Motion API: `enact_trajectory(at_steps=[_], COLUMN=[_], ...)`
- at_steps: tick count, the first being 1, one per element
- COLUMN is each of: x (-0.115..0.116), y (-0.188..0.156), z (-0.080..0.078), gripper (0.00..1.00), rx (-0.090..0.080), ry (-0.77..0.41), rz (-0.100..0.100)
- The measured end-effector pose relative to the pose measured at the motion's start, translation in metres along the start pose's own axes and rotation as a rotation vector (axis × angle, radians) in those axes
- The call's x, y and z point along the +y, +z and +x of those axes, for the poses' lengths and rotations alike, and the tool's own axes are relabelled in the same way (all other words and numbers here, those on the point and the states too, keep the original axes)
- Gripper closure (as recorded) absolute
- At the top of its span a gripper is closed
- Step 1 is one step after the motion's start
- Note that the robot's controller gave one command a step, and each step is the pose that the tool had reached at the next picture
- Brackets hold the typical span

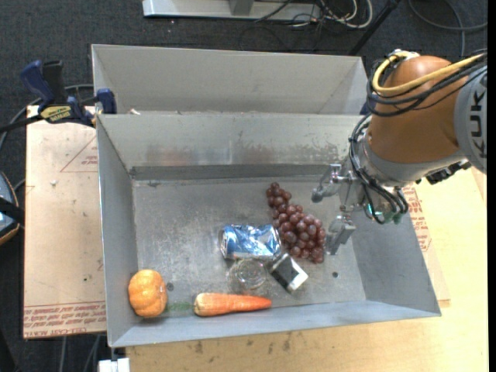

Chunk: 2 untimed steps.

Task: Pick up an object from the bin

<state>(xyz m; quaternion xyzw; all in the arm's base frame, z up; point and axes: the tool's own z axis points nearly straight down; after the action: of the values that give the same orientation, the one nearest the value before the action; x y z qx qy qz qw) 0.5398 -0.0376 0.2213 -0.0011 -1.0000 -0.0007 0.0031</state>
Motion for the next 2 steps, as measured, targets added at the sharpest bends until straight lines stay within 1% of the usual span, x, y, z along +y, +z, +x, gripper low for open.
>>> enact_trajectory(at_steps=[1,2], x=[0.000,-0.010], y=[-0.004,0.054], z=[-0.002,-0.010], gripper=[0.00,0.00], rx=[-0.007,-0.012], ry=[-0.001,-0.079], rz=[0.001,0.002])
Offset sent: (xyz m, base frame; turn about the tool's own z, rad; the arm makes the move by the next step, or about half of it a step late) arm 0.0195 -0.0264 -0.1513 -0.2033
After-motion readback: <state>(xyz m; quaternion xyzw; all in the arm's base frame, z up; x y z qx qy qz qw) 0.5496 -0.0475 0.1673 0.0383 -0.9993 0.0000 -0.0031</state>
